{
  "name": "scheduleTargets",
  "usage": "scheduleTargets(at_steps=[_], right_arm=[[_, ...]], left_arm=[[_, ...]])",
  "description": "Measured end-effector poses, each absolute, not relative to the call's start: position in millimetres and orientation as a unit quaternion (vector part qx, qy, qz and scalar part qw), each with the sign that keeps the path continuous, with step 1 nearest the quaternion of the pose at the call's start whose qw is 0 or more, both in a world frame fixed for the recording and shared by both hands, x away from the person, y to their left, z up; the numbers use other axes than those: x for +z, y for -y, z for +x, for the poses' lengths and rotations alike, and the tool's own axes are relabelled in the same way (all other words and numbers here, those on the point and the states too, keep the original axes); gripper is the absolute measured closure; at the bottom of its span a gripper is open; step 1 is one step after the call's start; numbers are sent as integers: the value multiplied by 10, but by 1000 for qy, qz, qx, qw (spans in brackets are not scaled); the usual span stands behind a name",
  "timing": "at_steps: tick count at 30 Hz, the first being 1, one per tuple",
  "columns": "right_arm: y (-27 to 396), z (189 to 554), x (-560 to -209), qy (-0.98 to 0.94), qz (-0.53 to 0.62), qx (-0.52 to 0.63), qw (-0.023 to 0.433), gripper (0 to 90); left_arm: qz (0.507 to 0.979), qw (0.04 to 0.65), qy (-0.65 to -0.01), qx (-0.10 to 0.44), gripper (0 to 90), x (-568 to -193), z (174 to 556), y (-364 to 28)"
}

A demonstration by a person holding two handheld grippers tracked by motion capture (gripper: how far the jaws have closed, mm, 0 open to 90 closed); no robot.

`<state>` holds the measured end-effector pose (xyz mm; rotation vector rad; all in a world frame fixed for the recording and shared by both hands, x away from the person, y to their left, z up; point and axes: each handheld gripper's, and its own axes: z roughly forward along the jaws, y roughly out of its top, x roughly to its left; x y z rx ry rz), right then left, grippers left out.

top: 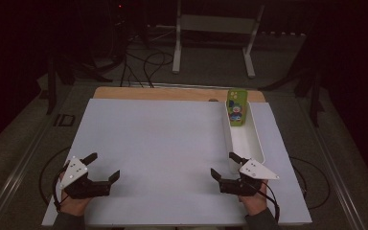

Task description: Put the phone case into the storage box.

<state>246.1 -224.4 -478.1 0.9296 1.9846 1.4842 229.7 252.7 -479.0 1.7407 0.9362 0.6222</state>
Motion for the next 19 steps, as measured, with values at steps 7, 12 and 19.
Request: scheduleTargets(at_steps=[7,12,19], right_arm=[[2263,2445,-4780,-723,341,545,253,110],[2284,2451,-4782,-720,343,547,252,109],[2281,2460,-4787,-721,344,548,249,109]], left_arm=[[724,512,-382,261,0,-4804,2272,-2496],[729,510,-377,258,0,-4823,2259,-2433],[731,508,-375,258,0,-4828,2263,-2417]])
